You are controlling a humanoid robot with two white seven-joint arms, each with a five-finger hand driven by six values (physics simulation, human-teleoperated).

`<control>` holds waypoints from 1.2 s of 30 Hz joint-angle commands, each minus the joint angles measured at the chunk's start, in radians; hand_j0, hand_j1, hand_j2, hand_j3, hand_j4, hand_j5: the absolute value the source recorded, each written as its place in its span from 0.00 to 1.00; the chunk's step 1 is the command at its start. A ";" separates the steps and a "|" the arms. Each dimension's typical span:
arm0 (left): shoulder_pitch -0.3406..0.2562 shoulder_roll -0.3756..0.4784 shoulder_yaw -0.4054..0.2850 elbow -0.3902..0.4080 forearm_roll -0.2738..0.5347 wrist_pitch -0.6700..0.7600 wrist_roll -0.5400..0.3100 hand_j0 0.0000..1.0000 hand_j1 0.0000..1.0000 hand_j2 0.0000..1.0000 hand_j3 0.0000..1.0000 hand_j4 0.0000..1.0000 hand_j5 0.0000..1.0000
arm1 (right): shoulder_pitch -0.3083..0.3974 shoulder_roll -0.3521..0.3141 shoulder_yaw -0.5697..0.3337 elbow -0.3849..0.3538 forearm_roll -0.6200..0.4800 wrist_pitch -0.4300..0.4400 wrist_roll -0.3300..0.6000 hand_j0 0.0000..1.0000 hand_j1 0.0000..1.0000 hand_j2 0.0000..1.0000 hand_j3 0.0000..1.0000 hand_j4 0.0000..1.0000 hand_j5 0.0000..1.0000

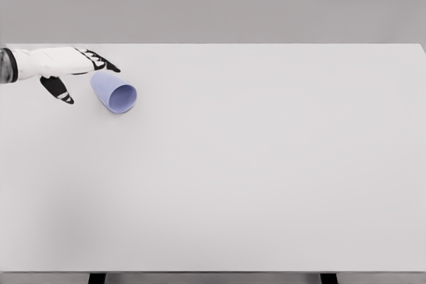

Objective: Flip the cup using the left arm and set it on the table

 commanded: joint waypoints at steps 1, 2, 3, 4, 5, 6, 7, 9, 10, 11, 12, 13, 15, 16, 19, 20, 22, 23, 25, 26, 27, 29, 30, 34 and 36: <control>0.000 -0.005 -0.055 0.027 0.007 0.003 -0.001 1.00 1.00 1.00 1.00 1.00 1.00 | 0.000 0.000 0.000 0.000 0.000 0.001 0.000 1.00 1.00 1.00 1.00 1.00 1.00; -0.002 -0.004 -0.048 0.029 0.007 0.003 0.004 1.00 1.00 1.00 1.00 1.00 1.00 | 0.000 0.000 0.000 0.000 0.000 0.001 0.000 1.00 1.00 1.00 1.00 1.00 1.00; -0.002 -0.005 -0.048 0.033 0.008 0.003 0.011 1.00 1.00 1.00 1.00 1.00 1.00 | 0.000 0.000 0.000 0.000 0.000 -0.001 0.000 1.00 1.00 1.00 1.00 1.00 1.00; -0.006 -0.011 -0.045 0.056 0.008 0.003 0.011 1.00 1.00 1.00 1.00 1.00 1.00 | 0.000 0.000 0.000 0.000 0.000 -0.001 0.000 1.00 1.00 1.00 1.00 1.00 1.00; -0.025 -0.016 -0.039 0.075 0.013 0.003 0.014 1.00 1.00 1.00 1.00 1.00 1.00 | 0.000 0.000 0.000 0.000 0.000 -0.001 0.000 1.00 1.00 1.00 1.00 1.00 1.00; -0.034 -0.016 -0.039 0.075 0.013 0.003 0.016 1.00 1.00 1.00 1.00 1.00 1.00 | 0.000 0.000 0.000 0.000 0.000 -0.001 0.000 1.00 1.00 1.00 1.00 1.00 1.00; -0.043 -0.016 -0.038 0.075 0.014 0.003 0.017 1.00 1.00 1.00 1.00 1.00 1.00 | 0.000 0.000 0.000 0.000 0.000 0.001 0.000 1.00 1.00 1.00 1.00 1.00 1.00; -0.046 -0.031 -0.041 0.075 0.010 0.003 0.014 1.00 1.00 1.00 1.00 1.00 1.00 | 0.000 0.000 0.000 0.000 0.000 0.001 0.000 1.00 1.00 1.00 1.00 1.00 1.00; -0.049 -0.071 -0.042 0.107 0.007 0.003 0.013 1.00 1.00 1.00 1.00 1.00 1.00 | 0.000 0.000 0.000 0.000 0.000 -0.001 0.000 1.00 1.00 1.00 1.00 1.00 1.00; -0.051 -0.093 -0.047 0.128 0.002 0.003 0.005 1.00 1.00 1.00 1.00 1.00 1.00 | 0.000 0.000 0.000 0.000 0.000 -0.001 0.000 1.00 1.00 1.00 1.00 1.00 1.00; -0.049 -0.110 -0.044 0.133 0.001 0.003 0.004 1.00 1.00 1.00 1.00 1.00 1.00 | 0.000 0.000 0.000 0.000 0.000 -0.001 0.000 1.00 1.00 1.00 1.00 1.00 1.00; -0.051 -0.113 -0.045 0.136 -0.001 0.003 0.004 1.00 1.00 1.00 1.00 1.00 1.00 | 0.000 0.000 0.000 0.000 0.000 0.001 0.000 1.00 1.00 1.00 1.00 1.00 1.00; -0.052 -0.122 -0.045 0.150 -0.003 0.003 0.004 1.00 1.00 1.00 1.00 1.00 1.00 | 0.000 0.000 0.000 0.000 0.000 -0.001 0.000 1.00 1.00 1.00 1.00 1.00 1.00; -0.052 -0.126 -0.045 0.151 -0.003 0.003 0.004 1.00 1.00 1.00 1.00 1.00 1.00 | 0.000 0.000 0.000 0.000 0.000 -0.001 0.000 1.00 1.00 1.00 1.00 1.00 1.00; -0.054 -0.151 -0.050 0.176 -0.010 0.003 0.005 1.00 1.00 1.00 1.00 1.00 1.00 | 0.000 0.000 0.000 0.000 0.000 -0.001 0.000 1.00 1.00 1.00 1.00 1.00 1.00; -0.054 -0.162 -0.051 0.188 -0.010 0.003 0.005 1.00 1.00 1.00 1.00 1.00 1.00 | 0.000 0.000 0.000 0.000 0.000 -0.001 0.000 1.00 1.00 1.00 1.00 1.00 1.00; -0.054 -0.165 -0.055 0.207 -0.012 0.003 0.008 1.00 1.00 1.00 1.00 1.00 1.00 | 0.000 0.000 0.000 0.000 0.000 -0.001 0.000 1.00 1.00 1.00 1.00 1.00 1.00; -0.055 -0.166 -0.055 0.214 -0.021 0.003 0.010 1.00 1.00 1.00 1.00 1.00 1.00 | 0.000 0.000 0.000 0.000 0.000 -0.001 0.000 1.00 1.00 1.00 1.00 1.00 1.00; -0.055 -0.185 -0.053 0.230 -0.052 0.003 0.011 1.00 1.00 1.00 1.00 1.00 1.00 | 0.000 0.000 0.000 0.000 0.000 -0.001 0.000 1.00 1.00 1.00 1.00 1.00 1.00; -0.055 -0.191 -0.055 0.236 -0.056 0.003 0.011 1.00 1.00 1.00 1.00 1.00 1.00 | 0.000 0.000 0.000 0.000 0.000 -0.001 0.000 1.00 1.00 1.00 1.00 1.00 1.00; -0.055 -0.205 -0.055 0.248 -0.062 0.003 0.011 1.00 1.00 1.00 1.00 1.00 1.00 | 0.000 0.000 0.000 0.000 0.000 -0.001 0.000 1.00 1.00 1.00 1.00 1.00 1.00; -0.055 -0.208 -0.055 0.250 -0.073 0.003 0.013 1.00 1.00 1.00 1.00 1.00 1.00 | 0.000 0.000 0.000 0.000 0.000 -0.001 0.000 1.00 1.00 1.00 1.00 1.00 1.00; -0.055 -0.211 -0.055 0.253 -0.076 0.003 0.013 1.00 1.00 1.00 1.00 1.00 1.00 | 0.002 0.000 0.000 0.000 0.000 -0.001 0.000 1.00 1.00 1.00 1.00 1.00 1.00; -0.057 -0.211 -0.053 0.259 -0.082 0.003 0.013 1.00 1.00 1.00 1.00 1.00 1.00 | 0.000 0.000 0.000 0.000 0.000 0.001 0.000 1.00 1.00 1.00 1.00 1.00 1.00; -0.057 -0.211 -0.053 0.259 -0.084 0.003 0.013 1.00 1.00 1.00 1.00 1.00 1.00 | 0.000 0.000 0.000 0.000 0.000 -0.001 0.000 1.00 1.00 1.00 1.00 1.00 1.00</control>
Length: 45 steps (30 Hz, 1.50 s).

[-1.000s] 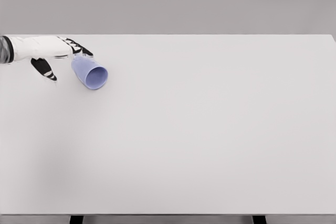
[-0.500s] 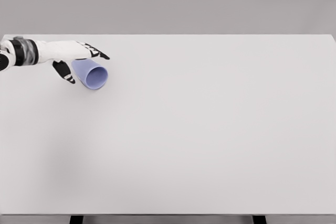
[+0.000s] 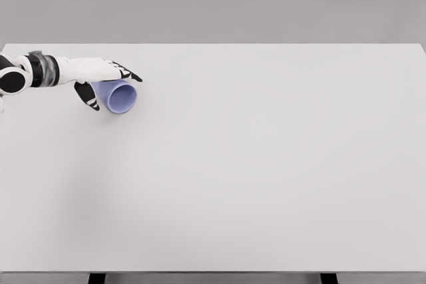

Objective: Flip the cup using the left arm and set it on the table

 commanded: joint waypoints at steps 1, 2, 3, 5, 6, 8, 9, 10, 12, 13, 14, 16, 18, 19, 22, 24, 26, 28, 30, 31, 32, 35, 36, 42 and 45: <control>0.000 -0.001 0.002 0.004 0.002 0.002 0.000 1.00 1.00 1.00 1.00 1.00 1.00 | 0.000 0.000 0.000 0.000 0.000 -0.001 0.000 1.00 1.00 1.00 1.00 1.00 1.00; 0.000 -0.001 0.002 0.007 0.002 0.002 0.000 1.00 1.00 1.00 1.00 1.00 1.00 | 0.000 0.000 0.000 0.000 0.000 -0.001 0.000 1.00 1.00 1.00 1.00 1.00 1.00; 0.000 -0.007 0.002 0.017 0.002 0.002 0.000 1.00 1.00 1.00 1.00 1.00 1.00 | 0.000 0.000 0.000 0.000 0.000 -0.001 0.000 1.00 1.00 1.00 1.00 1.00 1.00; 0.000 -0.018 0.002 0.034 0.000 0.002 0.002 1.00 1.00 1.00 1.00 1.00 1.00 | 0.000 0.000 0.000 0.000 0.000 0.001 0.000 1.00 1.00 1.00 1.00 1.00 1.00; 0.000 -0.025 0.002 0.037 -0.001 0.002 0.002 1.00 1.00 1.00 1.00 1.00 1.00 | 0.000 0.000 0.000 0.000 0.000 -0.001 0.000 1.00 1.00 1.00 1.00 1.00 1.00; 0.002 -0.028 0.002 0.037 -0.012 0.002 0.002 1.00 1.00 1.00 1.00 1.00 1.00 | 0.000 0.000 0.000 0.000 0.000 0.001 0.000 1.00 1.00 1.00 1.00 1.00 1.00; 0.002 -0.028 0.002 0.037 -0.014 0.002 0.003 1.00 1.00 1.00 1.00 1.00 1.00 | 0.000 0.000 0.000 0.000 0.000 -0.001 0.000 1.00 1.00 1.00 1.00 1.00 1.00; 0.002 -0.028 0.002 0.037 -0.015 0.002 0.008 1.00 1.00 1.00 1.00 1.00 1.00 | 0.000 0.000 0.000 0.000 0.000 -0.001 0.000 1.00 1.00 1.00 1.00 1.00 1.00; 0.002 -0.028 0.002 0.037 -0.021 0.002 0.011 0.93 0.93 0.93 0.93 0.93 0.93 | 0.000 0.000 0.000 0.000 0.000 -0.001 0.000 1.00 1.00 1.00 1.00 1.00 1.00; 0.002 -0.028 0.002 0.036 -0.026 0.002 0.011 0.89 0.89 0.89 0.89 0.89 0.89 | 0.000 0.000 0.000 0.000 0.000 0.001 0.000 1.00 1.00 1.00 1.00 1.00 1.00; 0.002 -0.029 0.002 0.036 -0.031 0.002 0.011 0.84 0.84 0.84 0.84 0.84 0.84 | 0.000 0.000 0.000 0.000 0.000 -0.001 0.000 1.00 1.00 1.00 1.00 1.00 1.00; 0.003 -0.030 0.002 0.037 -0.034 0.002 0.011 0.76 0.76 0.76 0.76 0.76 0.76 | 0.000 0.000 0.000 0.000 0.000 0.001 0.000 1.00 1.00 1.00 1.00 1.00 1.00; 0.003 -0.030 0.002 0.037 -0.034 0.002 0.011 0.73 0.73 0.73 0.73 0.73 0.73 | 0.000 0.000 0.000 0.000 0.000 -0.001 0.000 1.00 1.00 1.00 1.00 1.00 1.00; 0.005 -0.030 0.001 0.036 -0.034 0.002 0.011 0.72 0.72 0.72 0.72 0.72 0.72 | 0.000 0.000 0.000 0.000 0.000 0.001 0.000 1.00 1.00 1.00 1.00 1.00 1.00; 0.005 -0.030 0.001 0.036 -0.035 0.002 0.010 0.61 0.61 0.61 0.61 0.61 0.61 | 0.000 0.000 0.000 0.000 0.000 -0.001 0.000 1.00 1.00 1.00 1.00 1.00 1.00; 0.005 -0.030 0.001 0.036 -0.035 0.002 0.005 0.51 0.51 0.51 0.51 0.51 0.51 | 0.000 0.000 0.000 0.000 0.000 -0.001 0.000 1.00 1.00 1.00 1.00 1.00 1.00; 0.005 -0.030 0.002 0.034 -0.029 0.002 0.003 0.48 0.48 0.48 0.48 0.48 0.48 | 0.000 0.000 0.000 0.000 0.000 -0.001 0.000 1.00 1.00 1.00 1.00 1.00 1.00; 0.003 -0.030 0.007 0.031 -0.023 0.002 0.002 0.48 0.48 0.48 0.48 0.48 0.48 | 0.000 0.000 0.000 0.000 0.000 -0.001 0.000 1.00 1.00 1.00 1.00 1.00 1.00; 0.000 -0.028 0.011 0.028 -0.008 0.002 0.002 0.48 0.48 0.48 0.48 0.48 0.48 | 0.000 0.000 0.000 0.000 0.000 -0.001 0.000 1.00 1.00 1.00 1.00 1.00 1.00; 0.000 -0.027 0.011 0.030 0.017 0.002 0.000 0.48 0.48 0.48 0.48 0.48 0.48 | 0.000 0.000 0.000 0.000 0.000 0.001 0.000 1.00 1.00 1.00 1.00 1.00 1.00; 0.000 -0.028 0.011 0.030 0.037 0.002 -0.001 0.48 0.48 0.48 0.48 0.48 0.48 | 0.000 0.000 0.000 0.000 0.000 -0.001 0.000 1.00 1.00 1.00 1.00 1.00 1.00; -0.008 -0.027 0.013 0.028 0.123 0.002 -0.015 0.48 0.48 0.48 0.48 0.48 0.48 | 0.000 0.000 0.000 0.000 0.000 -0.001 0.000 1.00 1.00 1.00 1.00 1.00 1.00; -0.009 -0.022 0.013 0.028 0.137 0.002 -0.017 0.48 0.48 0.48 0.48 0.48 0.48 | 0.000 0.000 0.000 0.000 0.000 0.001 0.000 1.00 1.00 1.00 1.00 1.00 1.00; -0.005 -0.005 0.004 0.027 0.388 0.002 -0.040 0.51 0.51 0.51 0.51 0.51 0.51 | 0.000 0.000 0.000 0.000 0.000 -0.001 0.000 1.00 1.00 1.00 1.00 1.00 1.00; 0.002 -0.004 0.001 0.028 0.505 0.002 -0.040 0.51 0.51 0.51 0.51 0.51 0.51 | 0.000 0.000 0.000 0.000 0.000 0.001 0.000 1.00 1.00 1.00 1.00 1.00 1.00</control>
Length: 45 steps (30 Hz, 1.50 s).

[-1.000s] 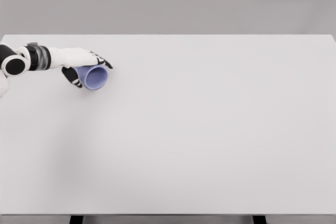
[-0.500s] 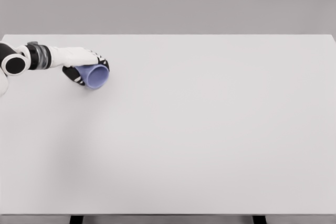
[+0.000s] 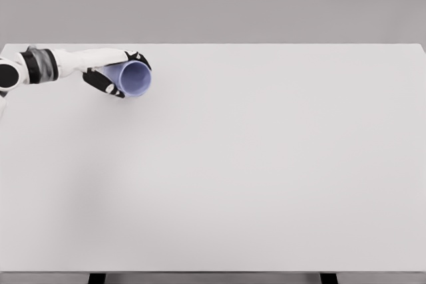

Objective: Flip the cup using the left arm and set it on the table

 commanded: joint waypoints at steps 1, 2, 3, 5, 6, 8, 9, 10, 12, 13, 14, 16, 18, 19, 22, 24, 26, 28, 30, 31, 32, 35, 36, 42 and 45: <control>0.000 0.003 -0.004 0.000 0.115 0.003 -0.001 0.51 0.51 0.51 0.51 0.51 0.51 | 0.000 0.000 0.000 0.000 0.000 -0.001 0.000 1.00 1.00 1.00 1.00 1.00 1.00; 0.002 0.003 -0.007 -0.002 0.142 0.003 -0.001 0.51 0.51 0.51 0.51 0.51 0.51 | 0.000 0.000 0.000 0.000 0.000 -0.001 0.000 1.00 1.00 1.00 1.00 1.00 1.00; 0.018 0.003 -0.012 -0.005 0.182 0.003 0.000 0.51 0.51 0.51 0.51 0.51 0.51 | 0.000 0.000 0.000 0.000 0.000 0.001 0.000 1.00 1.00 1.00 1.00 1.00 1.00; 0.038 0.001 -0.012 -0.012 0.218 0.003 -0.003 0.51 0.51 0.51 0.51 0.51 0.51 | 0.000 0.000 0.000 0.000 0.000 -0.001 0.000 1.00 1.00 1.00 1.00 1.00 1.00; 0.051 0.001 -0.012 -0.020 0.257 0.003 -0.004 0.51 0.51 0.51 0.51 0.51 0.51 | 0.000 0.000 0.000 0.000 0.000 -0.001 0.000 1.00 1.00 1.00 1.00 1.00 1.00; 0.054 0.001 -0.012 -0.026 0.325 0.003 -0.031 0.52 0.52 0.52 0.52 0.52 0.52 | 0.000 0.000 0.000 0.000 0.000 0.001 0.000 1.00 1.00 1.00 1.00 1.00 1.00; 0.054 0.000 -0.012 -0.032 0.414 0.003 -0.031 0.53 0.53 0.53 0.53 0.53 0.53 | 0.000 0.000 0.000 0.000 0.000 -0.001 0.000 1.00 1.00 1.00 1.00 1.00 1.00; 0.054 -0.002 -0.007 -0.038 0.524 0.003 -0.031 0.55 0.55 0.55 0.55 0.55 0.55 | 0.000 0.000 0.000 0.000 0.000 -0.001 0.000 1.00 1.00 1.00 1.00 1.00 1.00; 0.048 -0.003 0.005 -0.052 0.624 0.179 -0.031 0.60 0.60 0.60 0.60 0.60 0.60 | 0.000 0.000 0.000 0.000 0.000 -0.001 0.000 1.00 1.00 1.00 1.00 1.00 1.00; 0.046 -0.008 0.013 -0.052 0.630 0.238 -0.031 0.63 0.63 0.63 0.63 0.63 0.63 | 0.000 0.000 0.000 0.000 0.000 0.001 0.000 1.00 1.00 1.00 1.00 1.00 1.00; 0.043 -0.011 0.013 -0.051 0.636 0.273 -0.031 0.63 0.63 0.63 0.63 0.63 0.63 | 0.000 0.000 0.000 0.000 0.000 -0.001 0.000 1.00 1.00 1.00 1.00 1.00 1.00; 0.046 -0.014 0.013 -0.052 0.719 0.328 -0.031 0.63 0.63 0.63 0.63 0.63 0.63 | 0.000 0.000 0.000 0.000 0.000 -0.001 0.000 1.00 1.00 1.00 1.00 1.00 1.00; 0.046 -0.031 0.014 -0.051 0.781 0.410 -0.031 0.63 0.63 0.63 0.63 0.63 0.63 | 0.000 0.000 0.000 0.000 0.000 0.001 0.000 1.00 1.00 1.00 1.00 1.00 1.00; 0.046 -0.035 0.014 -0.051 0.802 0.440 -0.031 0.63 0.63 0.63 0.63 0.63 0.63 | 0.000 0.000 0.000 0.000 0.000 -0.001 0.000 1.00 1.00 1.00 1.00 1.00 1.00; 0.057 -0.077 0.043 -0.049 0.848 0.517 -0.031 0.63 0.63 0.63 0.63 0.63 0.63 | 0.000 0.000 0.000 0.000 0.000 -0.001 0.000 1.00 1.00 1.00 1.00 1.00 1.00; 0.072 -0.095 0.062 -0.046 0.848 0.534 -0.031 0.63 0.63 0.63 0.63 0.63 0.63 | 0.000 0.000 0.000 0.000 0.000 -0.001 0.000 1.00 1.00 1.00 1.00 1.00 1.00; 0.103 -0.109 0.102 -0.046 0.847 0.545 -0.031 0.63 0.63 0.63 0.63 0.63 0.63 | 0.000 0.000 0.000 0.000 0.000 0.001 0.000 1.00 1.00 1.00 1.00 1.00 1.00; 0.114 -0.114 0.109 -0.043 0.847 0.545 -0.031 0.63 0.63 0.63 0.63 0.63 0.63 | 0.000 0.000 0.000 0.000 0.000 -0.001 0.000 1.00 1.00 1.00 1.00 1.00 1.00; 0.121 -0.126 0.111 -0.046 0.845 0.539 -0.031 0.63 0.63 0.63 0.63 0.63 0.63 | 0.000 0.000 0.000 0.000 0.000 -0.001 0.000 1.00 1.00 1.00 1.00 1.00 1.00; 0.135 -0.129 0.112 -0.052 0.841 0.526 -0.031 0.64 0.64 0.64 0.64 0.64 0.64 | 0.000 0.000 0.000 0.000 0.000 -0.001 0.000 1.00 1.00 1.00 1.00 1.00 1.00; 0.141 -0.131 0.111 -0.046 0.840 0.493 -0.031 0.64 0.64 0.64 0.64 0.64 0.64 | 0.000 0.000 0.000 0.000 0.000 0.001 0.000 1.00 1.00 1.00 1.00 1.00 1.00; 0.143 -0.137 0.112 -0.040 0.814 0.396 -0.031 0.66 0.66 0.66 0.66 0.66 0.66 | 0.000 0.000 0.000 0.000 0.000 -0.001 0.000 1.00 1.00 1.00 1.00 1.00 1.00; 0.146 -0.138 0.112 -0.038 0.790 0.379 -0.031 0.68 0.68 0.68 0.68 0.68 0.68 | 0.000 0.000 0.000 0.000 0.000 -0.001 0.000 1.00 1.00 1.00 1.00 1.00 1.00; 0.204 -0.175 0.152 -0.034 0.741 0.355 -0.031 0.71 0.71 0.71 0.71 0.71 0.71 | 0.000 0.000 0.000 0.000 0.000 -0.001 0.000 1.00 1.00 1.00 1.00 1.00 1.00; 0.210 -0.189 0.152 -0.034 0.725 0.355 -0.031 0.72 0.72 0.72 0.72 0.72 0.72 | 0.000 0.000 0.000 0.000 0.000 -0.001 0.000 1.00 1.00 1.00 1.00 1.00 1.00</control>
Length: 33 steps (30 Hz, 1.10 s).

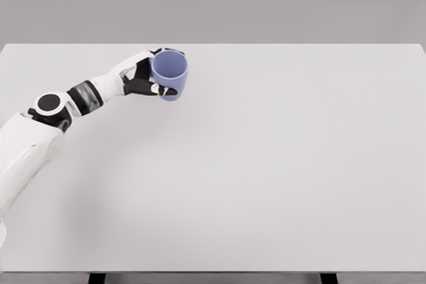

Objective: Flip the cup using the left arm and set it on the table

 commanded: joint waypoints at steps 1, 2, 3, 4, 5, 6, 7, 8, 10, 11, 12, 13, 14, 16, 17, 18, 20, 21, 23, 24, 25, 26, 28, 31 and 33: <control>0.000 -0.010 0.008 0.001 -0.007 -0.008 0.000 0.72 0.72 0.72 0.72 0.72 0.72 | 0.000 0.000 0.000 0.000 0.000 -0.001 0.000 1.00 1.00 1.00 1.00 1.00 1.00; 0.006 -0.015 0.008 0.012 -0.007 -0.011 0.000 0.72 0.72 0.72 0.72 0.72 0.72 | 0.000 0.000 0.000 0.000 0.000 0.001 0.000 1.00 1.00 1.00 1.00 1.00 1.00; 0.008 -0.024 0.008 0.016 -0.016 -0.011 0.000 0.72 0.72 0.72 0.72 0.72 0.72 | 0.000 0.000 0.000 0.000 0.000 -0.001 0.000 1.00 1.00 1.00 1.00 1.00 1.00; 0.009 -0.025 0.008 0.016 -0.033 -0.009 0.000 0.73 0.73 0.73 0.73 0.73 0.73 | 0.000 0.000 0.000 0.000 0.000 0.001 0.000 1.00 1.00 1.00 1.00 1.00 1.00; 0.015 -0.027 0.008 0.016 -0.041 -0.009 0.000 0.73 0.73 0.73 0.73 0.73 0.73 | 0.000 0.000 0.000 0.000 0.000 -0.001 0.000 1.00 1.00 1.00 1.00 1.00 1.00; 0.017 -0.031 0.008 0.016 -0.044 -0.005 0.000 0.74 0.74 0.74 0.74 0.74 0.74 | 0.000 0.000 0.000 0.000 0.000 0.001 0.000 1.00 1.00 1.00 1.00 1.00 1.00; 0.017 -0.033 0.008 0.016 -0.044 -0.005 0.000 0.74 0.74 0.74 0.74 0.74 0.74 | 0.000 0.000 0.000 0.000 0.000 -0.001 0.000 1.00 1.00 1.00 1.00 1.00 1.00; 0.018 -0.036 0.008 0.016 -0.044 -0.005 0.000 0.74 0.74 0.74 0.74 0.74 0.74 | 0.000 0.000 0.000 0.000 0.000 0.001 0.000 1.00 1.00 1.00 1.00 1.00 1.00; 0.029 -0.038 0.008 0.016 -0.044 -0.006 0.000 0.75 0.75 0.75 0.75 0.75 0.75 | 0.000 0.000 0.000 0.000 0.000 0.001 0.000 1.00 1.00 1.00 1.00 1.00 1.00; 0.029 -0.038 0.008 0.016 -0.044 -0.005 0.000 0.76 0.76 0.76 0.76 0.76 0.76 | 0.000 0.000 0.000 0.000 0.000 0.001 0.000 1.00 1.00 1.00 1.00 1.00 1.00; 0.031 -0.038 0.008 0.016 -0.044 -0.003 0.000 0.78 0.78 0.78 0.78 0.78 0.78 | 0.000 0.000 0.000 0.000 0.000 -0.001 0.000 1.00 1.00 1.00 1.00 1.00 1.00; 0.029 -0.038 0.008 0.016 -0.044 -0.002 0.000 0.80 0.80 0.80 0.80 0.80 0.80 | 0.000 0.000 0.000 0.000 0.000 -0.001 0.000 1.00 1.00 1.00 1.00 1.00 1.00; 0.031 -0.038 0.008 0.016 -0.044 -0.002 0.000 0.83 0.83 0.83 0.83 0.83 0.83 | 0.000 0.000 0.000 0.000 0.000 0.001 0.000 1.00 1.00 1.00 1.00 1.00 1.00; 0.031 -0.039 0.008 0.016 -0.042 -0.002 0.000 0.90 0.90 0.90 0.90 0.90 0.90 | 0.000 0.000 0.000 0.000 0.000 -0.001 0.000 1.00 1.00 1.00 1.00 1.00 1.00; 0.031 -0.039 0.008 0.016 -0.042 -0.002 0.000 0.94 0.94 0.94 0.94 0.94 0.94 | 0.000 0.000 0.000 0.000 0.000 -0.001 0.000 1.00 1.00 1.00 1.00 1.00 1.00; 0.031 -0.039 0.010 0.016 -0.042 -0.003 0.000 0.97 0.97 0.97 0.97 0.97 0.97 | 0.000 0.000 0.000 0.000 0.000 -0.001 0.000 1.00 1.00 1.00 1.00 1.00 1.00; 0.029 -0.038 0.010 0.015 -0.042 -0.005 0.000 1.00 1.00 1.00 1.00 1.00 1.00 | 0.000 0.000 0.000 0.000 0.000 -0.001 0.000 1.00 1.00 1.00 1.00 1.00 1.00; 0.029 -0.039 0.010 0.015 -0.042 -0.005 0.000 1.00 1.00 1.00 1.00 1.00 1.00 | 0.000 0.000 0.000 0.000 0.000 -0.001 0.000 1.00 1.00 1.00 1.00 1.00 1.00; 0.029 -0.038 0.010 0.015 -0.042 -0.006 0.000 1.00 1.00 1.00 1.00 1.00 1.00 | 0.000 0.000 0.000 0.000 0.000 0.001 0.000 1.00 1.00 1.00 1.00 1.00 1.00; 0.029 -0.036 0.010 0.013 -0.042 -0.006 0.000 1.00 1.00 1.00 1.00 1.00 1.00 | 0.000 0.000 0.000 0.000 0.000 0.001 0.000 1.00 1.00 1.00 1.00 1.00 1.00; 0.028 -0.035 0.010 0.013 -0.042 -0.006 0.000 1.00 1.00 1.00 1.00 1.00 1.00 | 0.000 0.000 0.000 0.000 0.000 -0.001 0.000 1.00 1.00 1.00 1.00 1.00 1.00; 0.028 -0.033 0.010 0.010 -0.041 -0.006 0.000 1.00 1.00 1.00 1.00 1.00 1.00 | 0.000 0.000 0.000 0.000 0.000 -0.001 0.000 1.00 1.00 1.00 1.00 1.00 1.00; 0.022 -0.028 0.010 0.006 -0.039 -0.006 0.000 1.00 1.00 1.00 1.00 1.00 1.00 | 0.000 0.000 0.000 0.000 0.000 -0.001 0.000 1.00 1.00 1.00 1.00 1.00 1.00; 0.008 -0.018 0.010 0.001 -0.035 -0.006 0.000 1.00 1.00 1.00 1.00 1.00 1.00 | 0.000 0.000 0.000 0.000 0.000 -0.001 0.000 1.00 1.00 1.00 1.00 1.00 1.00; 0.003 -0.015 0.014 0.001 -0.035 -0.006 0.000 1.00 1.00 1.00 1.00 1.00 1.00 | 0.000 0.000 0.000 0.000 0.000 0.001 0.000 1.00 1.00 1.00 1.00 1.00 1.00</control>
